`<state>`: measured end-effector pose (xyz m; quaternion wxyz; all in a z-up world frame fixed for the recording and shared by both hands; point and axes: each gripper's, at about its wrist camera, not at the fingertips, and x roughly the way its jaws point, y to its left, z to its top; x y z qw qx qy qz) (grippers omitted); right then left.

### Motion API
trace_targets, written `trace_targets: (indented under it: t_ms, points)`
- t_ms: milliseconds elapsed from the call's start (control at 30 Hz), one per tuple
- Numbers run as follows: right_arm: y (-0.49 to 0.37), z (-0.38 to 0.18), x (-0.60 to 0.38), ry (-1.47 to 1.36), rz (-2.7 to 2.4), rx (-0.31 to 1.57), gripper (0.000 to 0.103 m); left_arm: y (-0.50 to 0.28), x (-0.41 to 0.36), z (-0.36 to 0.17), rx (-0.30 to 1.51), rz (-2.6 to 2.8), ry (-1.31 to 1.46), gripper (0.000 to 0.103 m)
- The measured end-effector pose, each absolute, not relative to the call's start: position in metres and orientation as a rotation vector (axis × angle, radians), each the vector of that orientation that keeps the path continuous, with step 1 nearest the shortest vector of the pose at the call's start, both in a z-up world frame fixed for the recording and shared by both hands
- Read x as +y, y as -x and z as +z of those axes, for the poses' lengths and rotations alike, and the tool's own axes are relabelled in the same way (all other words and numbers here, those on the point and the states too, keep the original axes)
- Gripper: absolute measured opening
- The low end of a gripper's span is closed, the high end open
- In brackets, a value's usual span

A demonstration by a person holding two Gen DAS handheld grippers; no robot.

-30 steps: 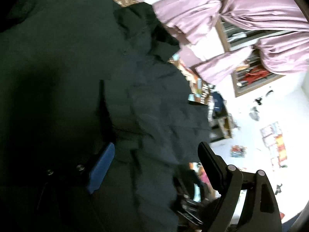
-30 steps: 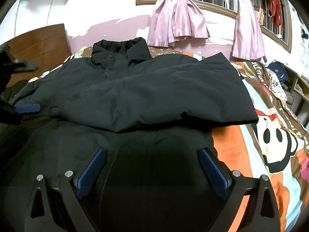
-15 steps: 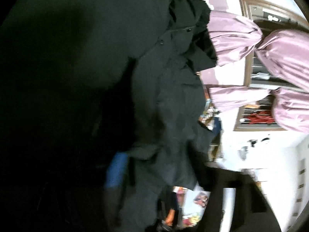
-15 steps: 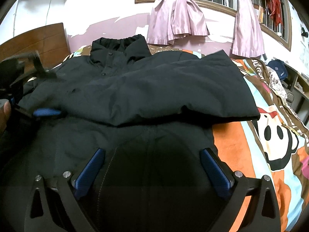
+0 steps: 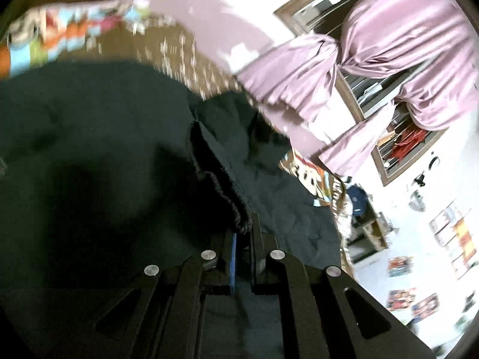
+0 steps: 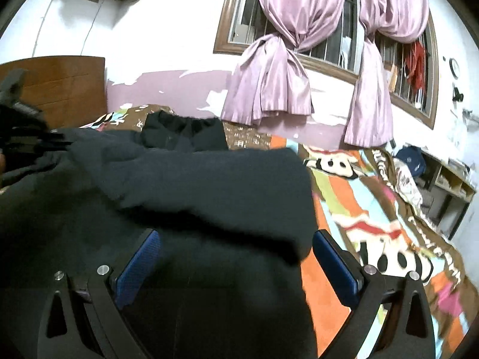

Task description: Fold large clothes

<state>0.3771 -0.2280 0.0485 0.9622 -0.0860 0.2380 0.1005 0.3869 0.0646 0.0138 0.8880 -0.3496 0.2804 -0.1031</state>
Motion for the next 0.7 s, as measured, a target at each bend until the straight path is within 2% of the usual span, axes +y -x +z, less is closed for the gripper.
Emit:
trace_targets:
  t_ms: [133, 267, 467, 700]
  points:
    - [-0.413, 0.055, -0.212, 0.133, 0.242, 0.560, 0.102, -0.380, 0.076, 0.017, 0.564, -0.148, 0.587, 0.004]
    - [-0.461, 0.038, -0.182, 0.123, 0.297, 0.710, 0.102, -0.385, 0.073, -0.005, 0.665, -0.051, 0.468, 0.004]
    - [-0.490, -0.020, -0.153, 0.244, 0.260, 0.874, 0.102, -0.394, 0.079, -0.056, 0.820, 0.026, 0.465, 0.005]
    - [-0.497, -0.043, -0.151, 0.290, 0.242, 0.934, 0.103, -0.401, 0.076, -0.084, 0.845, 0.047, 0.438, 0.005]
